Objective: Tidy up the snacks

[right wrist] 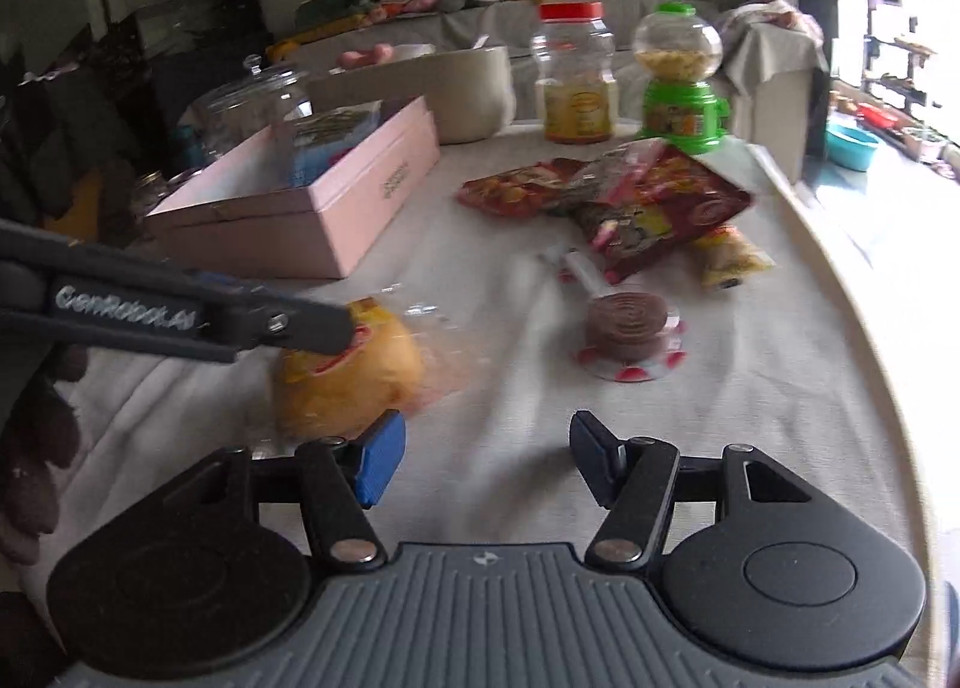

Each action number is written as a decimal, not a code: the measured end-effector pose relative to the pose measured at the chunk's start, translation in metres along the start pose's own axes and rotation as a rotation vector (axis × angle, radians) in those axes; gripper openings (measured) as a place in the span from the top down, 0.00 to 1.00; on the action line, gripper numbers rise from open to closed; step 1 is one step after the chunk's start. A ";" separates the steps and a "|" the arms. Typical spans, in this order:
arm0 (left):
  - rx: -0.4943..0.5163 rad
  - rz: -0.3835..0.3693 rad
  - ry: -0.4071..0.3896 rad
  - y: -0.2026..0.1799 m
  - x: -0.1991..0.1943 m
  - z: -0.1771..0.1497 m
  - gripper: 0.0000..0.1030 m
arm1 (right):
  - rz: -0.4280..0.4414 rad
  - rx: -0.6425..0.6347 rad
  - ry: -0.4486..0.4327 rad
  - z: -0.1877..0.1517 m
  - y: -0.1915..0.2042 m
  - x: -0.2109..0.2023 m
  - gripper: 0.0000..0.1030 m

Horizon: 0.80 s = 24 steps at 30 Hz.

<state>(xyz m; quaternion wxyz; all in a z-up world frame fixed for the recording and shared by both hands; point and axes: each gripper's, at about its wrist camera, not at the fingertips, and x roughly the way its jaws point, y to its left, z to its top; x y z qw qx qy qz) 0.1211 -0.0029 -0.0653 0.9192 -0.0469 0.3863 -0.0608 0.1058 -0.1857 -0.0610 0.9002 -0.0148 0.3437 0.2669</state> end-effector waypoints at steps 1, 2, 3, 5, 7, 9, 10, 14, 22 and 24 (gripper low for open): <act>0.006 -0.001 0.000 -0.001 0.000 -0.001 0.56 | -0.026 0.009 -0.009 -0.001 -0.005 -0.002 0.36; 0.012 -0.002 -0.004 -0.001 -0.001 -0.001 0.56 | -0.050 0.024 -0.017 -0.002 -0.012 -0.004 0.34; 0.021 -0.003 -0.008 -0.002 -0.002 -0.002 0.56 | -0.071 0.048 -0.020 -0.004 -0.019 -0.005 0.33; 0.042 -0.004 -0.011 -0.003 -0.004 -0.003 0.56 | -0.082 0.117 -0.017 -0.006 -0.036 -0.006 0.33; 0.075 0.002 -0.010 -0.005 -0.005 -0.006 0.56 | -0.046 0.180 -0.034 -0.007 -0.048 -0.008 0.33; 0.119 0.007 -0.008 -0.009 -0.005 -0.009 0.56 | -0.045 0.196 -0.040 -0.007 -0.051 -0.006 0.33; 0.145 0.010 -0.010 -0.011 -0.006 -0.012 0.56 | -0.050 0.191 -0.041 -0.007 -0.050 -0.005 0.32; 0.243 0.012 -0.003 -0.020 -0.003 -0.020 0.52 | -0.061 0.177 -0.043 -0.008 -0.046 -0.004 0.31; 0.339 -0.047 0.011 -0.029 0.001 -0.027 0.40 | -0.061 0.174 -0.044 -0.008 -0.046 -0.005 0.29; 0.306 -0.068 0.007 -0.023 0.001 -0.024 0.39 | -0.060 0.171 -0.043 -0.008 -0.045 -0.005 0.28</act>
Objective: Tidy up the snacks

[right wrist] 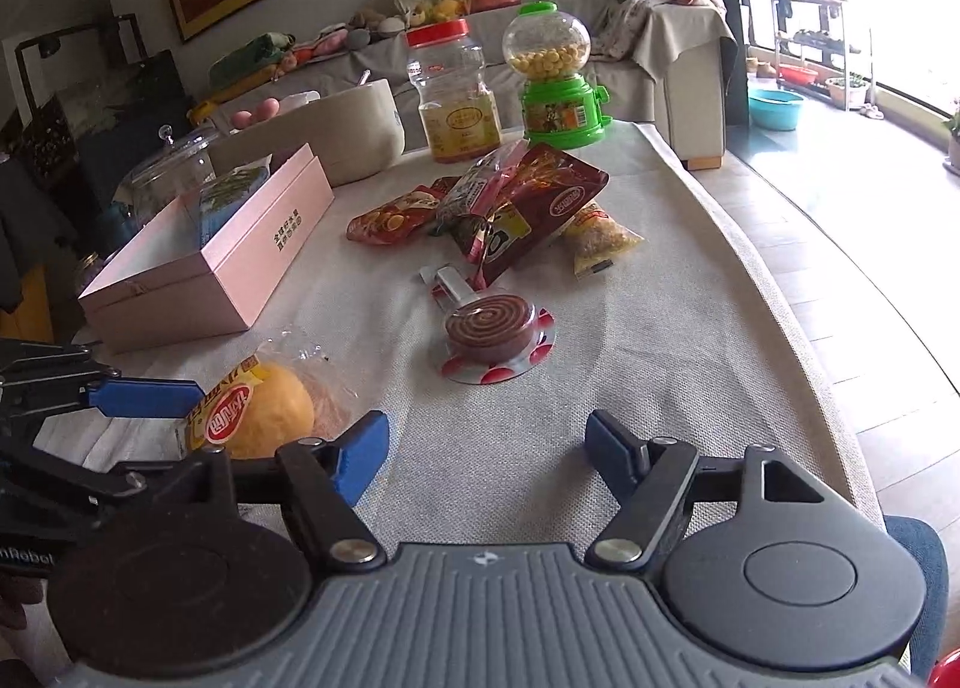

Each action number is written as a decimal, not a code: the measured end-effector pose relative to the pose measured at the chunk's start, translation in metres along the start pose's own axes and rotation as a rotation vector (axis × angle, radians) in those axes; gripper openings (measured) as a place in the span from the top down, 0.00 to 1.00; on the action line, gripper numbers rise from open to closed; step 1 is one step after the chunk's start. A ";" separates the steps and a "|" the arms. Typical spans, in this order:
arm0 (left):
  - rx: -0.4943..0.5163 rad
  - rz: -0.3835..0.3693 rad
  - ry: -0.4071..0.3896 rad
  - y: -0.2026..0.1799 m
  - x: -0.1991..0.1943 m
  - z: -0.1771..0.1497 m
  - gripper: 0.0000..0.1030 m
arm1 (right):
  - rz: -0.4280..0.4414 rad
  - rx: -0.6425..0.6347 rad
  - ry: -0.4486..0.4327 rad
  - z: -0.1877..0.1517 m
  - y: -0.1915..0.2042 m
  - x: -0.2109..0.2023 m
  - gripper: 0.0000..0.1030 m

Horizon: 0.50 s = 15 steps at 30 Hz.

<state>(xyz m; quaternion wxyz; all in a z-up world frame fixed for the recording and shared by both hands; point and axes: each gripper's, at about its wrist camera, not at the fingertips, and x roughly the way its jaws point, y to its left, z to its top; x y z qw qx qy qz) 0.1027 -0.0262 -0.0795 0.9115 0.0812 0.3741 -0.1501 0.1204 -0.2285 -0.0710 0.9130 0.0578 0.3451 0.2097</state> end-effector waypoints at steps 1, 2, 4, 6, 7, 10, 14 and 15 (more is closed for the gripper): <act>-0.027 -0.009 -0.004 0.005 0.000 0.000 0.38 | 0.001 -0.001 0.000 0.000 0.000 0.000 0.28; -0.050 -0.013 -0.006 0.008 0.001 0.001 0.38 | 0.002 -0.001 0.000 0.000 0.000 0.000 0.27; -0.063 -0.001 -0.020 0.012 0.005 0.003 0.38 | 0.005 -0.001 0.000 0.000 0.000 0.000 0.26; -0.058 0.020 -0.037 0.014 0.012 0.005 0.38 | 0.004 -0.005 0.001 0.000 0.002 0.001 0.25; -0.070 0.014 -0.042 0.016 0.017 0.006 0.38 | 0.003 -0.009 0.002 0.000 0.002 0.001 0.25; -0.132 -0.019 -0.061 0.025 0.027 0.007 0.37 | -0.001 -0.021 0.005 -0.001 0.005 0.002 0.23; -0.248 -0.089 -0.024 0.043 0.038 0.008 0.35 | 0.011 -0.034 0.013 -0.001 0.006 0.004 0.18; -0.287 -0.115 -0.006 0.049 0.039 0.007 0.36 | 0.022 -0.040 0.018 -0.001 0.006 0.004 0.15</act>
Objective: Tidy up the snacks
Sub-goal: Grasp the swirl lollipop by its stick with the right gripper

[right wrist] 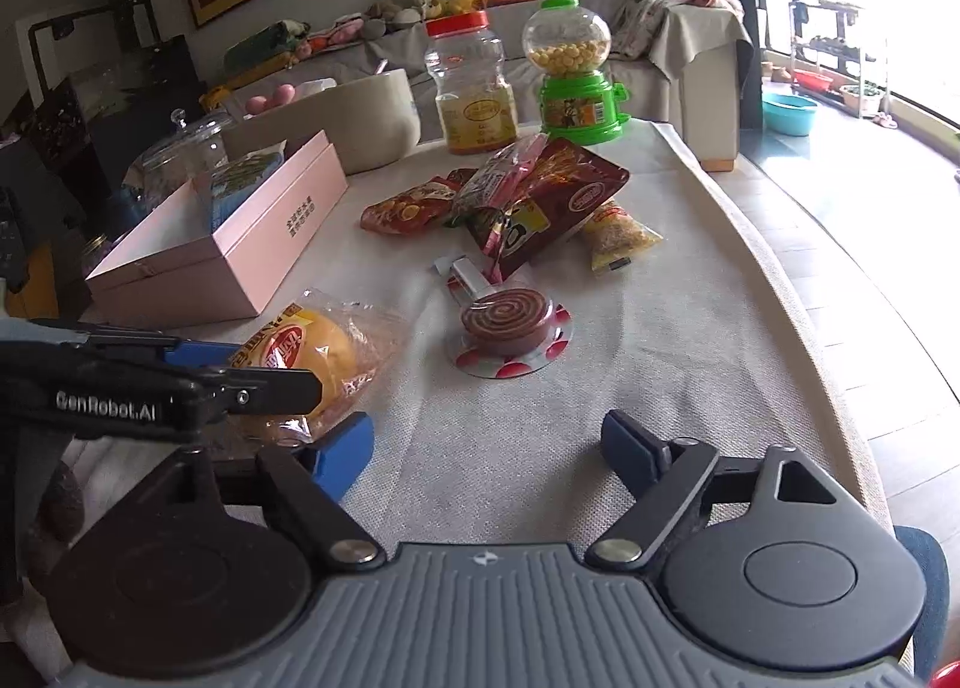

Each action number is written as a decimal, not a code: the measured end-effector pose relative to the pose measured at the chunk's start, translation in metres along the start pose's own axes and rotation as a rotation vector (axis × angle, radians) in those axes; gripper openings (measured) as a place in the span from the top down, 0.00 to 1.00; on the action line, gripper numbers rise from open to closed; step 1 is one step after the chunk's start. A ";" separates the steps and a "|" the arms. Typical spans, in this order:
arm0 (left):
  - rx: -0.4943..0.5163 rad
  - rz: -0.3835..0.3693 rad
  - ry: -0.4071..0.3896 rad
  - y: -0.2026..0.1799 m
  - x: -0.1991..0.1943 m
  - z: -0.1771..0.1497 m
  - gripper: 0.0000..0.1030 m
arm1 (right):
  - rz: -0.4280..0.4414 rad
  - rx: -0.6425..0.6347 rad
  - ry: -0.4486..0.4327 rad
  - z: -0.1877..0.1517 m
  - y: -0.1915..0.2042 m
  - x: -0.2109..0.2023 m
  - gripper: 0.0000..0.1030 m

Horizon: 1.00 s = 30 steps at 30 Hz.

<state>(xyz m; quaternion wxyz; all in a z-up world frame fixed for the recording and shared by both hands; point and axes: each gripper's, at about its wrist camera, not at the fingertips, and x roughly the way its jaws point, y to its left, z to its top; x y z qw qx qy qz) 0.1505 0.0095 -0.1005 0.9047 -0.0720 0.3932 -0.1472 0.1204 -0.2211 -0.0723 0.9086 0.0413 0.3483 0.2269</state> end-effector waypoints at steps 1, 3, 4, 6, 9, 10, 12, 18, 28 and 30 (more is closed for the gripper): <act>-0.029 -0.024 0.014 0.005 -0.001 0.001 0.36 | 0.014 -0.008 0.008 0.000 0.000 0.001 0.09; -0.025 -0.054 0.026 0.010 -0.005 -0.002 0.38 | 0.054 -0.013 0.028 0.002 0.000 0.003 0.00; -0.019 -0.060 0.024 0.011 -0.009 -0.006 0.38 | 0.060 -0.011 0.032 0.002 0.000 0.003 0.00; -0.025 -0.061 0.012 0.015 -0.020 -0.015 0.40 | 0.054 -0.016 0.044 0.003 0.002 0.005 0.00; -0.036 0.029 -0.022 0.019 -0.040 -0.031 0.41 | 0.037 -0.105 0.092 0.008 0.010 0.009 0.00; -0.027 0.078 -0.032 0.019 -0.047 -0.036 0.41 | 0.037 -0.168 0.127 0.012 0.016 0.013 0.01; -0.029 0.146 -0.037 0.025 -0.058 -0.041 0.41 | 0.029 -0.218 0.116 0.019 0.020 0.015 0.08; -0.091 0.116 -0.043 0.042 -0.067 -0.049 0.40 | -0.036 -0.120 0.004 0.054 0.012 0.038 0.14; -0.127 0.073 -0.065 0.044 -0.078 -0.062 0.41 | -0.003 -0.101 0.127 0.054 0.027 0.034 0.56; -0.134 0.075 -0.068 0.042 -0.085 -0.068 0.41 | 0.025 -0.121 0.125 0.050 0.038 0.014 0.56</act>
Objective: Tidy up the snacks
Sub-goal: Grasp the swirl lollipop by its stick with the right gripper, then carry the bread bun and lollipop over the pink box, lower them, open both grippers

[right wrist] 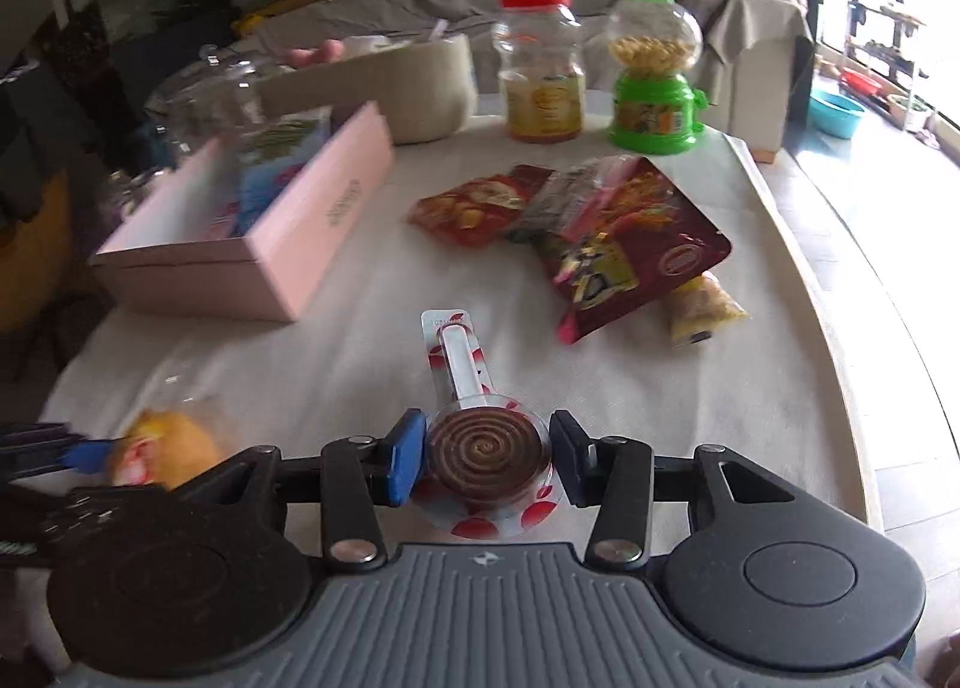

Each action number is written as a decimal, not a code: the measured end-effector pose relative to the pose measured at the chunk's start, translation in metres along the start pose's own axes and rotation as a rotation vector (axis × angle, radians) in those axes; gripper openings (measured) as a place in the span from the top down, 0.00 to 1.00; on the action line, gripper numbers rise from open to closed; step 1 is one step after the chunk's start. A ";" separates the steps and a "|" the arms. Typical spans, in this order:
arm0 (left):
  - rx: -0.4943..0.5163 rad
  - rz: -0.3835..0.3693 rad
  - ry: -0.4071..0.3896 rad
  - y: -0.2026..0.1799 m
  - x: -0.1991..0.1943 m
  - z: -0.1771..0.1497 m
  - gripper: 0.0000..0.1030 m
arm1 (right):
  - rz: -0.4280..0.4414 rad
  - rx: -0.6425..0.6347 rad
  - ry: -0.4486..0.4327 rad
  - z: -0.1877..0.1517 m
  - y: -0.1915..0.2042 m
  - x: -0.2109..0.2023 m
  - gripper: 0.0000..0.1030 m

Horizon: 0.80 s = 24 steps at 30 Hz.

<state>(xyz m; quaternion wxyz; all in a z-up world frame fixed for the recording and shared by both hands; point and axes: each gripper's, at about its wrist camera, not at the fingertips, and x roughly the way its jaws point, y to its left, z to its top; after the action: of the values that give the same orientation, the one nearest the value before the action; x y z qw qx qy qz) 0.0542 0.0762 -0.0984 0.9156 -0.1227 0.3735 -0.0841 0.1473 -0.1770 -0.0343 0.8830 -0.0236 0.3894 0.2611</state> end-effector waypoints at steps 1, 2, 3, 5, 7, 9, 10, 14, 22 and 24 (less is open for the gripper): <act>-0.002 0.001 0.003 0.000 -0.004 -0.003 0.42 | 0.018 -0.019 -0.001 -0.002 0.007 -0.010 0.56; -0.001 0.000 0.009 -0.001 -0.009 -0.006 0.42 | 0.039 -0.039 0.000 -0.003 0.015 -0.019 0.56; 0.004 -0.003 0.015 -0.002 -0.014 -0.009 0.43 | 0.062 -0.061 0.000 -0.003 0.024 -0.028 0.56; 0.006 -0.010 0.007 -0.002 -0.029 -0.013 0.43 | 0.109 -0.110 -0.006 -0.004 0.042 -0.045 0.56; -0.015 -0.011 -0.040 0.003 -0.051 -0.011 0.44 | 0.145 -0.157 -0.030 -0.002 0.060 -0.061 0.56; -0.042 0.003 -0.112 0.010 -0.077 -0.002 0.44 | 0.168 -0.208 -0.076 0.004 0.078 -0.077 0.56; -0.053 0.015 -0.155 0.013 -0.090 0.005 0.44 | 0.178 -0.231 -0.106 0.009 0.087 -0.085 0.56; 0.007 0.093 -0.335 0.018 -0.138 0.043 0.44 | 0.209 -0.286 -0.238 0.044 0.117 -0.114 0.56; 0.014 0.146 -0.561 0.035 -0.153 0.138 0.44 | 0.181 -0.285 -0.421 0.149 0.167 -0.127 0.56; -0.011 0.154 -0.558 0.046 -0.135 0.155 0.44 | 0.140 -0.268 -0.431 0.169 0.175 -0.116 0.56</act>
<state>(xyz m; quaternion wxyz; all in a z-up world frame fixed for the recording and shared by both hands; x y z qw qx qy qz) 0.0706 0.1784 0.0853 0.9860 -0.1174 0.1156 0.0250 0.1124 -0.0361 0.1925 0.9142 -0.0572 0.1548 0.3700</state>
